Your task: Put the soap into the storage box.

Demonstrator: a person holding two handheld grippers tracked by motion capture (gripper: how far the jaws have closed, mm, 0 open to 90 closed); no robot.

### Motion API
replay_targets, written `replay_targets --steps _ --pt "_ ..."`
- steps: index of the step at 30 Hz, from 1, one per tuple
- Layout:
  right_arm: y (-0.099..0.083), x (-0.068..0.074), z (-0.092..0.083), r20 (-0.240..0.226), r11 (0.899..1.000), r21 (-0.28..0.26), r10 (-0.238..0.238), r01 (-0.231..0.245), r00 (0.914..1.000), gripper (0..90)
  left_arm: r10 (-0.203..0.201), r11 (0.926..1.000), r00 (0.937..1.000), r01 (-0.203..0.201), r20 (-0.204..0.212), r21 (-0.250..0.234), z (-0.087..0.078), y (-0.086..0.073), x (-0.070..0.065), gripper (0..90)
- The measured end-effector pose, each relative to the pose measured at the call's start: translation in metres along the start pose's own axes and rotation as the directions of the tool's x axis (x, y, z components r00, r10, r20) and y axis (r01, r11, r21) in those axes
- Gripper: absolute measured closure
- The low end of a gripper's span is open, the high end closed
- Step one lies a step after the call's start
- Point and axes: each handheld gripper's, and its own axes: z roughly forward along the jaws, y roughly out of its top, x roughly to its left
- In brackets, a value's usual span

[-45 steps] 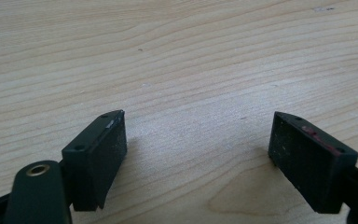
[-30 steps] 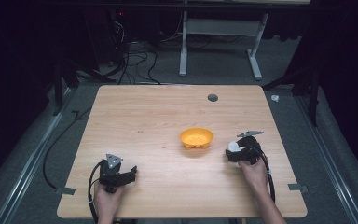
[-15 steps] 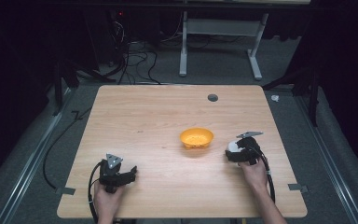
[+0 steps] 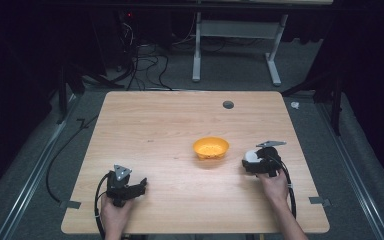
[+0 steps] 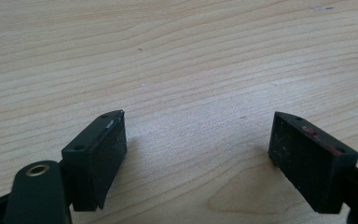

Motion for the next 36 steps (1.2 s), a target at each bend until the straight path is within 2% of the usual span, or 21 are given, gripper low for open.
replay_targets --steps 11,15,36 --pt "0.001 0.0 -0.009 -0.034 0.999 -0.028 0.016 -0.017 0.9993 23.4 0.003 1.0 1.0 -0.003 0.0 0.002 0.0 0.0 0.0 19.6" --pt "0.002 0.001 -0.016 -0.06 0.998 -0.05 0.021 -0.024 0.998 23.4 0.001 1.0 1.0 -0.001 -0.001 0.002 0.0 0.0 0.0 19.6" --pt "0.017 0.017 -0.035 -0.111 0.995 -0.095 -0.023 0.013 0.9935 23.4 0.004 1.0 1.0 -0.004 0.001 0.006 0.0 0.0 0.0 19.5"
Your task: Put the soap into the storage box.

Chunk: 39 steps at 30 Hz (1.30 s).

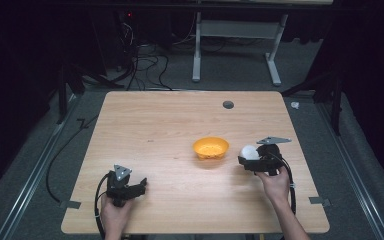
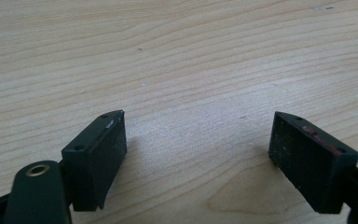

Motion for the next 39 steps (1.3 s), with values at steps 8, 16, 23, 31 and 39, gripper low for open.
replay_targets --steps 8,16,23,31,39 --pt "0.005 0.006 -0.004 -0.022 1.0 -0.018 -0.011 0.011 0.9997 23.4 0.0 1.0 1.0 0.0 0.0 -0.002 0.0 0.0 0.0 19.5" --pt "0.014 0.016 -0.008 -0.054 0.999 -0.038 -0.031 0.029 0.9981 23.4 0.0 1.0 1.0 0.0 0.0 -0.002 0.0 0.0 0.0 19.5" --pt "0.022 0.025 -0.006 -0.064 0.998 -0.038 -0.053 0.051 0.9966 23.4 0.0 1.0 1.0 0.0 0.0 -0.002 0.0 0.0 0.0 19.5" --pt "0.029 0.033 -0.003 -0.079 0.997 -0.033 -0.069 0.067 0.9945 23.4 0.0 1.0 1.0 0.0 0.001 -0.002 0.0 0.0 0.0 19.5" --pt "0.037 0.041 0.003 -0.093 0.996 -0.03 -0.088 0.086 0.9918 23.4 0.0 1.0 1.0 0.0 0.001 -0.002 0.0 0.0 0.0 19.5"
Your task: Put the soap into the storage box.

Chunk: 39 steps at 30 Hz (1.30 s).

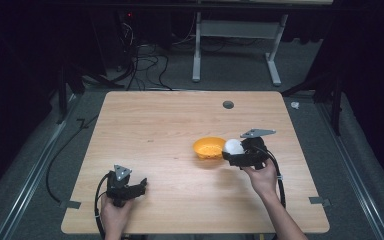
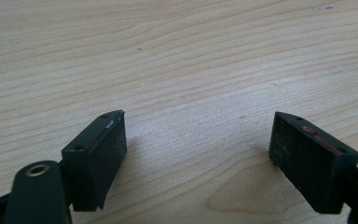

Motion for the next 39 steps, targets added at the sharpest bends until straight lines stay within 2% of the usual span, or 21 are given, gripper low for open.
replay_targets --steps 21,39 --pt "0.018 0.008 0.014 -0.031 1.0 0.017 -0.01 0.011 0.9995 23.4 0.001 1.0 1.0 -0.001 0.001 0.0 0.0 0.0 0.0 19.5" --pt "0.031 0.014 0.041 -0.055 0.997 0.07 -0.004 0.008 0.9985 23.3 0.0 1.0 1.0 0.0 0.003 -0.002 0.0 0.0 0.0 19.4"
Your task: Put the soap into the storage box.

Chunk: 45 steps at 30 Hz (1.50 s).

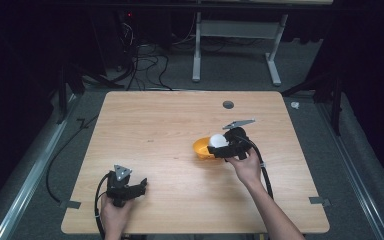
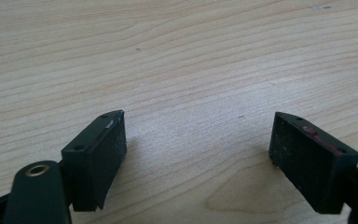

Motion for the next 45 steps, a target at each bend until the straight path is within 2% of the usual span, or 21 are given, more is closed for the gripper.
replay_targets --steps 11,21,40,42,43,45 --pt "0.005 0.0 0.019 0.0 0.999 0.03 0.013 -0.013 0.9999 23.3 0.001 1.0 1.0 -0.001 0.0 0.0 0.0 0.0 0.0 19.4" --pt "0.009 -0.003 0.033 0.04 0.998 0.065 0.019 -0.022 0.999 23.3 0.001 1.0 1.0 -0.001 0.001 0.0 0.0 0.0 0.0 19.4" --pt "0.007 -0.005 0.046 0.082 0.992 0.12 0.026 -0.036 0.9963 23.2 0.002 1.0 1.0 -0.002 0.001 0.0 0.0 0.0 0.0 19.4" --pt "0.006 -0.004 0.047 0.086 0.992 0.122 0.023 -0.034 0.996 23.2 0.002 1.0 1.0 -0.002 0.001 0.0 0.0 0.0 0.0 19.4" --pt "0.006 -0.002 0.048 0.107 0.99 0.137 0.001 -0.016 0.9943 23.1 0.002 1.0 1.0 -0.002 0.001 0.0 0.0 0.0 0.0 19.4" --pt "0.005 -0.002 0.049 0.103 0.989 0.144 0.002 -0.017 0.9947 23.0 0.001 1.0 1.0 -0.001 0.001 0.0 0.0 0.0 0.0 19.3"
